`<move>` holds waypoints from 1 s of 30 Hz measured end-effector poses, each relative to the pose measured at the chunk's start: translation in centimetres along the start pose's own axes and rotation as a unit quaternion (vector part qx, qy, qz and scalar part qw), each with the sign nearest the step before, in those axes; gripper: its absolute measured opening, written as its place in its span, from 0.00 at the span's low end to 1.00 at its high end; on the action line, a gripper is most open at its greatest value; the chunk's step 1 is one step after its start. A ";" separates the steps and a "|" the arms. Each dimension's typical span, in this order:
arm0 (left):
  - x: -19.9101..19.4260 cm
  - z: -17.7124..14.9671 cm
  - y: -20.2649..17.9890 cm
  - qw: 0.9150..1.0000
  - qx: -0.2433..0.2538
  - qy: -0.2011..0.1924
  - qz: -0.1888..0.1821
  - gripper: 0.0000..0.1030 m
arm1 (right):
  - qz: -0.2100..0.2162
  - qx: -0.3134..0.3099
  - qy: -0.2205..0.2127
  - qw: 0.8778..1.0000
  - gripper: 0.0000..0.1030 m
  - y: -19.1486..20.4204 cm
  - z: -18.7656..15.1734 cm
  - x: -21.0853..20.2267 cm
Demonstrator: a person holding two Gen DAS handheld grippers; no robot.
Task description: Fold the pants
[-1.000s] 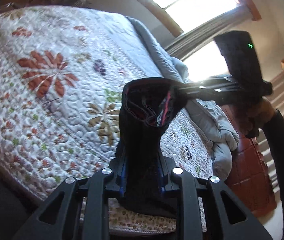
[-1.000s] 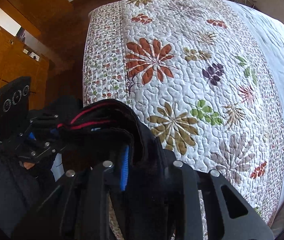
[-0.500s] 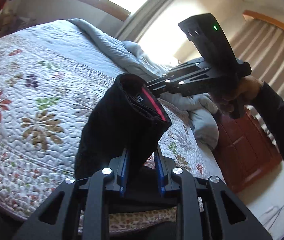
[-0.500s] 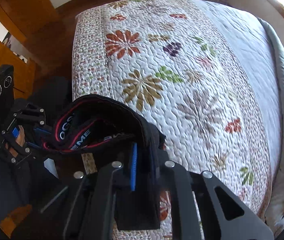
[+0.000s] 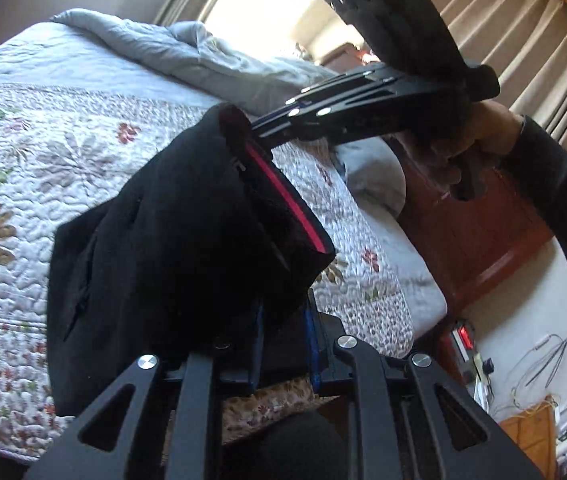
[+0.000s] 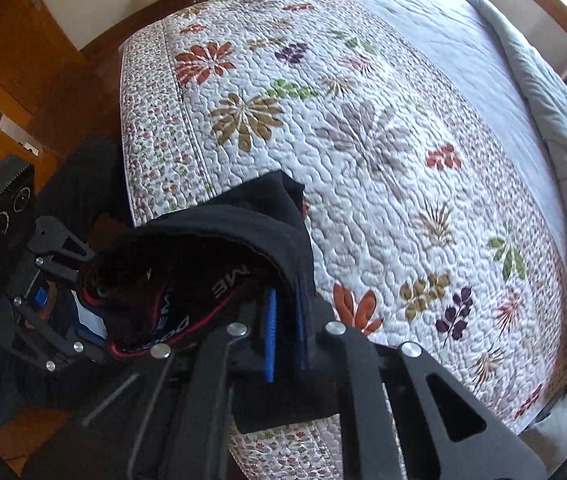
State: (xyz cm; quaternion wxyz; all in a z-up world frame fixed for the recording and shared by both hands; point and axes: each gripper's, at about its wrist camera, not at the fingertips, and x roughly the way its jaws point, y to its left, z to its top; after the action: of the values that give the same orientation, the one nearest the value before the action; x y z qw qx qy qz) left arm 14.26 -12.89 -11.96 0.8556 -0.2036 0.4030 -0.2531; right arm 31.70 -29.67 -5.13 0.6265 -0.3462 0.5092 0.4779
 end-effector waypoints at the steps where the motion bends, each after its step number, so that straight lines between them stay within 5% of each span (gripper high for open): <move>1: 0.8 -0.3 -0.2 1.000 0.002 0.007 0.000 0.17 | 0.002 0.009 0.001 1.000 0.07 -0.5 -1.0 0.5; 13: 9.1 -3.2 -2.0 0.996 0.044 0.082 0.012 0.17 | 0.025 0.090 -0.008 0.996 0.07 -4.1 -9.3 5.0; 18: 12.1 -4.7 -2.0 0.991 0.056 0.119 0.023 0.17 | 0.059 0.168 -0.021 0.984 0.10 -5.7 -13.2 7.6; 22: 14.6 -5.7 -1.6 0.987 0.061 0.147 0.037 0.17 | 0.111 0.300 -0.063 0.945 0.18 -8.0 -18.2 9.1; 24: 15.3 -5.9 -1.0 0.985 0.052 0.161 0.032 0.17 | 0.172 0.388 -0.113 0.898 0.56 -8.9 -21.6 9.6; 25: 15.5 -6.0 -0.8 0.985 0.052 0.164 0.031 0.17 | 0.197 0.425 -0.142 0.872 0.65 -8.9 -23.0 9.7; 27: 15.7 -6.1 -0.8 0.984 0.058 0.165 0.028 0.17 | 0.256 0.461 -0.193 0.827 0.75 -7.9 -25.0 10.4; 30: 15.6 -6.0 -0.3 0.985 0.054 0.163 0.015 0.17 | 0.276 0.494 -0.220 0.795 0.83 -6.4 -26.2 12.1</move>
State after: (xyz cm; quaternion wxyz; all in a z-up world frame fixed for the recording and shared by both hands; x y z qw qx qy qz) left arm 17.90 -23.32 -24.49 0.7917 -0.1073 0.5260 -0.2915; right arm 30.02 -52.75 -23.54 0.6488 0.2802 0.5984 0.3775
